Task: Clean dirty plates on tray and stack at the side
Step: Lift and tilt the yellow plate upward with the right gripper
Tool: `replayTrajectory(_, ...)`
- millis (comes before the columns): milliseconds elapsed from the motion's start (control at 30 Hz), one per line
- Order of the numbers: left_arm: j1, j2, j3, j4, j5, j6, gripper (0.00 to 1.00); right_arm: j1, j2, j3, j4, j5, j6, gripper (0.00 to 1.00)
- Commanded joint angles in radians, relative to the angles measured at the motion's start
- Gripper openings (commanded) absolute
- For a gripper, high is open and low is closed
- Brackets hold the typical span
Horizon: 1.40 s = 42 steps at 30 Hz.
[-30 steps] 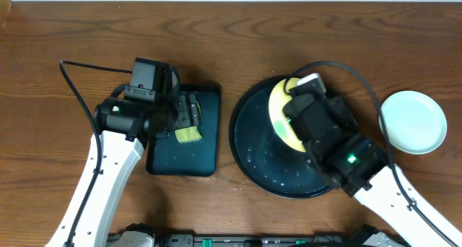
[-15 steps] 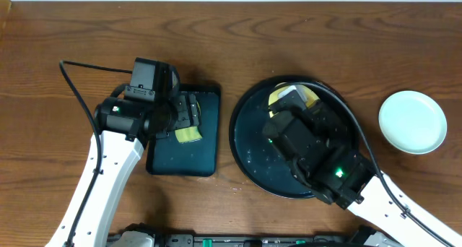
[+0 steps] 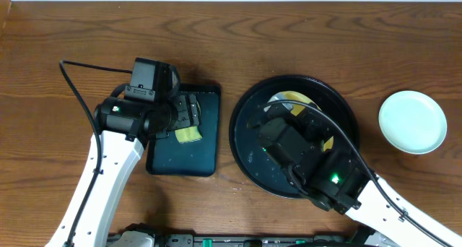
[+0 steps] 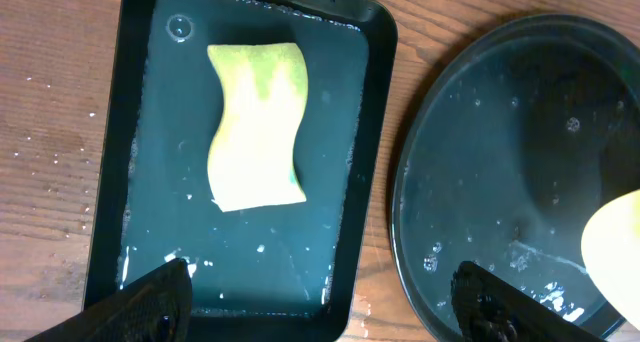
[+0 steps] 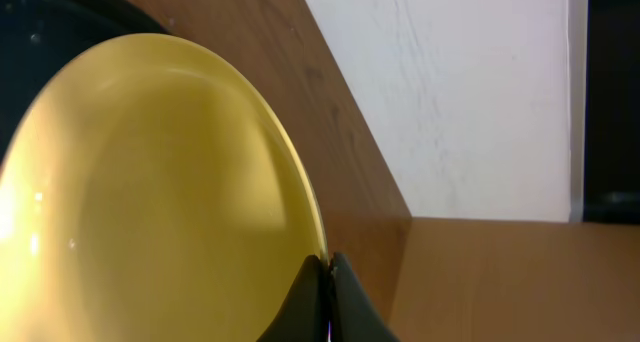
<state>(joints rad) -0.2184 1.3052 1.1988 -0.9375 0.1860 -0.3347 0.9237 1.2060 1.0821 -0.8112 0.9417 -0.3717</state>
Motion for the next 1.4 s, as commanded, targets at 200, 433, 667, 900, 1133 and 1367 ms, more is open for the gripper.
replayTrajectory(200, 0.004, 0.001, 0.003, -0.003, 0.008, 0.013, 0.83, 0.019, -0.003, 0.012, -0.002, 0.083, -0.038, 0.01)
replayTrajectory(433, 0.004, 0.001, 0.003, -0.003, 0.008, 0.013, 0.84, 0.019, -0.003, 0.012, -0.002, 0.083, -0.038, 0.01)
replayTrajectory(667, 0.004, 0.001, 0.003, -0.002, 0.008, 0.013, 0.84, 0.019, -0.003, 0.012, -0.001, 0.083, -0.037, 0.01)
replayTrajectory(900, 0.004, 0.001, 0.003, -0.002, 0.008, 0.013, 0.84, 0.019, -0.003, 0.012, -0.001, 0.083, -0.034, 0.01)
replayTrajectory(1133, 0.004, 0.001, 0.003, -0.002, 0.008, 0.013, 0.84, 0.019, -0.003, 0.012, 0.0, 0.083, -0.025, 0.01)
replayTrajectory(1367, 0.004, 0.001, 0.003, -0.003, 0.008, 0.013, 0.84, 0.016, -0.003, 0.012, -0.001, 0.083, 0.063, 0.01)
